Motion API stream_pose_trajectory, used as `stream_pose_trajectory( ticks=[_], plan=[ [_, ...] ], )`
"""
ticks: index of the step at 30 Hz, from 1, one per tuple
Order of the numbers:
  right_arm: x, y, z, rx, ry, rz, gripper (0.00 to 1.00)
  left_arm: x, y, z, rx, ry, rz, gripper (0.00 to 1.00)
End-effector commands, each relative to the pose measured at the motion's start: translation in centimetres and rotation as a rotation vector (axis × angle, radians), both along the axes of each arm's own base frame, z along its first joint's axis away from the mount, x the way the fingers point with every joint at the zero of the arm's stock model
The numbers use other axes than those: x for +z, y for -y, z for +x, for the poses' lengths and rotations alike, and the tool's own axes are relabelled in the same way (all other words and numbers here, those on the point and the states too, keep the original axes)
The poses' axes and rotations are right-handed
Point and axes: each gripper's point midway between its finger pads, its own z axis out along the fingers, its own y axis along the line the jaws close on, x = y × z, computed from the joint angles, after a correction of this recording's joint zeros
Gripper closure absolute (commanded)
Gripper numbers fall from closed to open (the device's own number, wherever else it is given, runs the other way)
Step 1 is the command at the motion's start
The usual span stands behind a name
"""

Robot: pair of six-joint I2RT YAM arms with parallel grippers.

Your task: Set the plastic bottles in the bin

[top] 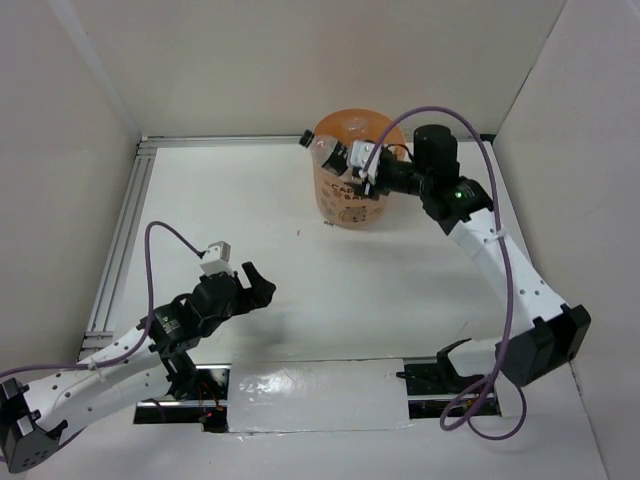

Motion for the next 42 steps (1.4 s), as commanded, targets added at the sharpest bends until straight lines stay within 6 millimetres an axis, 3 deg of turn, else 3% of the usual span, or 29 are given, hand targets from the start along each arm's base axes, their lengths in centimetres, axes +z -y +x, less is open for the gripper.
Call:
stream_pose_trajectory(
  ticks=[1,5,6,8,10,11,16,21,23,24,26,28,29,31,33,34,35,37,38,42],
  plan=[
    [1.6,2.8,6.2,-0.195,0.014,0.038,0.71,1.8,0.8,0.7,-0.022,0.059,-0.02,0.05],
    [1.3,5.4,10.7,-0.248,0.014,0.009,0.68,2.1,0.8,0.7,-0.022,0.066,-0.027,0.05],
    [0.1,5.7,11.9,-0.256,-0.002,-0.012,0.66,2.1,0.8,0.7,-0.022,0.066,-0.027,0.05],
    [0.2,6.6,12.9,-0.242,0.004,-0.026,0.61,2.3,0.8,0.7,-0.022,0.072,-0.034,0.05],
    [-1.2,6.5,13.8,-0.229,-0.034,-0.071,0.54,2.5,0.9,0.6,-0.025,0.071,-0.051,0.05],
    [-1.6,6.8,13.9,-0.212,-0.048,-0.078,0.43,2.1,0.8,0.5,-0.025,0.065,-0.045,0.05],
    [-3.1,6.8,13.7,-0.175,-0.081,-0.107,0.28,2.1,0.8,0.5,-0.025,0.065,-0.045,0.05],
    [-4.1,6.9,12.3,-0.149,-0.079,-0.131,0.15,2.0,1.2,0.6,-0.033,0.062,-0.048,0.05],
    [-3.3,7.3,11.7,-0.151,-0.065,-0.122,0.02,1.7,1.2,0.6,-0.038,0.059,-0.034,0.05],
    [-2.7,8.0,11.8,-0.165,-0.057,-0.105,0.0,2.4,1.5,0.7,-0.045,0.069,-0.051,0.05],
    [-2.0,7.9,11.4,-0.162,-0.053,-0.091,0.0,2.1,1.5,0.7,-0.05,0.066,-0.036,0.05],
    [-0.1,8.5,10.7,-0.174,-0.047,-0.05,0.0,2.1,1.6,0.9,-0.055,0.07,-0.03,0.05],
    [1.9,8.5,10.0,-0.194,-0.034,0.0,0.0,2.7,1.9,0.9,-0.062,0.081,-0.047,0.05],
    [5.0,9.9,9.2,-0.303,-0.04,0.111,0.0,3.1,2.2,1.1,-0.089,0.1,-0.027,0.05],
    [6.2,11.0,8.6,-0.41,-0.073,0.198,0.0,3.4,2.7,1.0,-0.118,0.112,-0.016,0.05],
    [6.4,12.4,8.7,-0.505,-0.088,0.232,0.0,3.9,2.9,1.3,-0.124,0.126,-0.012,0.05],
    [5.8,12.7,7.4,-0.556,-0.169,0.295,0.0,3.9,3.2,1.3,-0.146,0.133,0.002,0.04],
    [4.1,14.7,6.6,-0.684,-0.261,0.348,0.0,5.7,3.8,1.7,-0.165,0.183,-0.018,0.03],
    [1.6,15.0,5.1,-0.742,-0.37,0.373,0.0,5.5,4.0,1.8,-0.188,0.191,0.005,0.0],
    [-5.3,17.8,1.6,-0.984,-0.537,0.386,0.0,8.4,4.7,2.3,-0.211,0.249,-0.009,0.0]
  ],
)
